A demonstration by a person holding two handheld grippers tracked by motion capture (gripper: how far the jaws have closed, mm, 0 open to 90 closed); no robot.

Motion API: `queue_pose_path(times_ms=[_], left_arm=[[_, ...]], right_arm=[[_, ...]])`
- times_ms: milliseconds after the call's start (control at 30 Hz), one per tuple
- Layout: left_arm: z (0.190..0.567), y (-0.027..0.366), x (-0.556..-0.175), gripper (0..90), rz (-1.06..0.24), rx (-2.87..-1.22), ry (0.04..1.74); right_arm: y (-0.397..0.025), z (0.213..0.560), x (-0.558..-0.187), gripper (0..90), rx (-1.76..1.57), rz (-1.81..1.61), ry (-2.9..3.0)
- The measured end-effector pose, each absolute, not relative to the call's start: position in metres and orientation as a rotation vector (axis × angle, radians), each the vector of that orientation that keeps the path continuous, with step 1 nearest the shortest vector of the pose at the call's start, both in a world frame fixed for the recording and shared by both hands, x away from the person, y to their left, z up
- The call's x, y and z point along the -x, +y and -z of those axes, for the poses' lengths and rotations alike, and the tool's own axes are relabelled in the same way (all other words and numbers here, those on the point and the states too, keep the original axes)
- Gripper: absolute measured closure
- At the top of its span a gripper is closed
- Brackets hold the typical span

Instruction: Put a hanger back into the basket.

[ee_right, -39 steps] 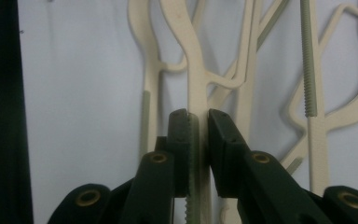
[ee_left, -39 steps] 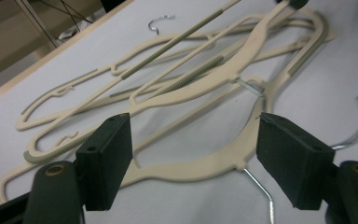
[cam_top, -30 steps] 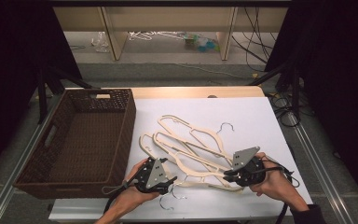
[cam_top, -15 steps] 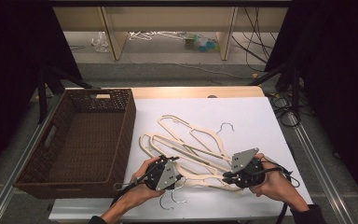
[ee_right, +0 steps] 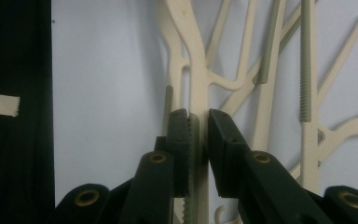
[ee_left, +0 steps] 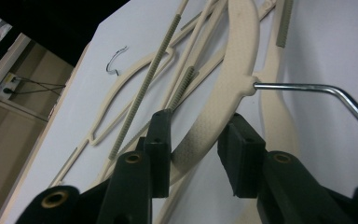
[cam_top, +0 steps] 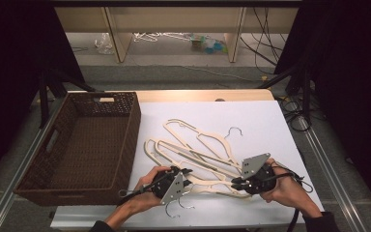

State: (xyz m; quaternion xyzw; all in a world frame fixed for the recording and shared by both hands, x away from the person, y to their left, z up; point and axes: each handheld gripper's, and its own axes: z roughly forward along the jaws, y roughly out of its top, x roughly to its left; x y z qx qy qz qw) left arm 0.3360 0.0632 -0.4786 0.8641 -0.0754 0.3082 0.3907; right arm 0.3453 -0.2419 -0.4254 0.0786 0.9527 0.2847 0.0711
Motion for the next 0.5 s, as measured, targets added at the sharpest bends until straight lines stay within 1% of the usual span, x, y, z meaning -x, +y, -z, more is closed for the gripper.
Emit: queue_pose_path(times_ms=[33,67,100,167,267,300,333,400,433,500], left_arm=[[0.474,0.063,-0.338,70.9,-0.816,-2.181,-0.214],[0.474,0.063,-0.338,72.8,-0.816,-2.181,-0.214],[0.472,0.062,-0.338,72.8,-0.813,-2.164,-0.215],[0.465,0.06,-0.34,75.5,-0.834,-2.168,-0.261],[0.459,0.054,-0.34,78.1,-0.891,-2.162,-0.318],[0.457,0.052,-0.34,79.6,-0.904,-2.17,-0.338],[0.455,0.05,-0.34,79.6,-0.92,-2.169,-0.357],[0.451,0.047,-0.339,81.4,-0.944,-2.178,-0.38],[0.444,0.044,-0.339,83.5,-0.964,-2.189,-0.388],[0.436,0.043,-0.34,85.4,-0.976,-2.182,-0.369]], right_arm=[[-0.243,0.426,-0.347,79.0,-0.227,-0.86,2.864],[-0.243,0.426,-0.347,79.0,-0.227,-0.86,2.864],[-0.244,0.426,-0.347,78.9,-0.228,-0.862,2.863],[-0.245,0.427,-0.348,78.6,-0.226,-0.88,2.865],[-0.249,0.428,-0.35,77.5,-0.246,-0.898,2.848],[-0.253,0.427,-0.353,71.7,-0.302,-0.92,2.821],[-0.253,0.427,-0.353,71.7,-0.302,-0.92,2.821],[-0.257,0.423,-0.353,65.6,-0.369,-0.945,2.789],[-0.26,0.417,-0.354,57.6,-0.422,-0.979,2.728],[-0.263,0.409,-0.355,52.0,-0.491,-1.018,2.664]])
